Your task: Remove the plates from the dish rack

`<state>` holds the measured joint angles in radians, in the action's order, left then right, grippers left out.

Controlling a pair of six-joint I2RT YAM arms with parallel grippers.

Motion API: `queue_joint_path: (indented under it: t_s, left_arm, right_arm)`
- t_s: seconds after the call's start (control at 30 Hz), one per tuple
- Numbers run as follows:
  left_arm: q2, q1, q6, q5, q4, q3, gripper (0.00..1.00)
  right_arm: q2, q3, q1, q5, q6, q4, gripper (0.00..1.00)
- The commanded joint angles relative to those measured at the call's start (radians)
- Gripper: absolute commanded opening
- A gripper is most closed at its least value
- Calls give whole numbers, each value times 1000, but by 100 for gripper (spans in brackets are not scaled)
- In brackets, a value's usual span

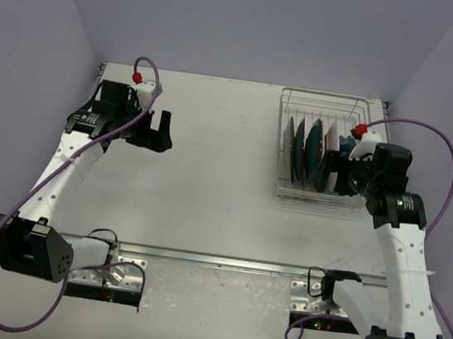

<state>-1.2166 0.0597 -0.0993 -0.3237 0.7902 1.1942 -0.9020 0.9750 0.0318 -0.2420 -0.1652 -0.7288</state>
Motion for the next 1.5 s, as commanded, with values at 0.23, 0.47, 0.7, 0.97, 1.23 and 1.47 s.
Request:
queue_joint_path:
  t_s: [0.23,0.47,0.7,0.97,1.23,1.47]
  left_arm:
    - [-92,2,-26,-32,-32,197,100]
    - [-114,3,-19,-34,-47,211,100]
    - [-136,3,-2,-44,-68,192,100]
    - [-159,3,-7,-34,-67,203,100]
    - [-177,2,-10,-16,-63,199,100]
    - [-185,3,-10,-7,-62,186,100]
  right_arm:
    - [-489,572,-300,-184,63,-154,84]
    - [-712,743,-465,-343,287,-320,65]
    - [-852,771,-499,-375,476,-445,44]
    - [-980,793,-503,-369,568,-500,35]
    - [-1056,787,-501,-370,544,-484,35]
    - [-1092,752,-498,-388,485,-428,34]
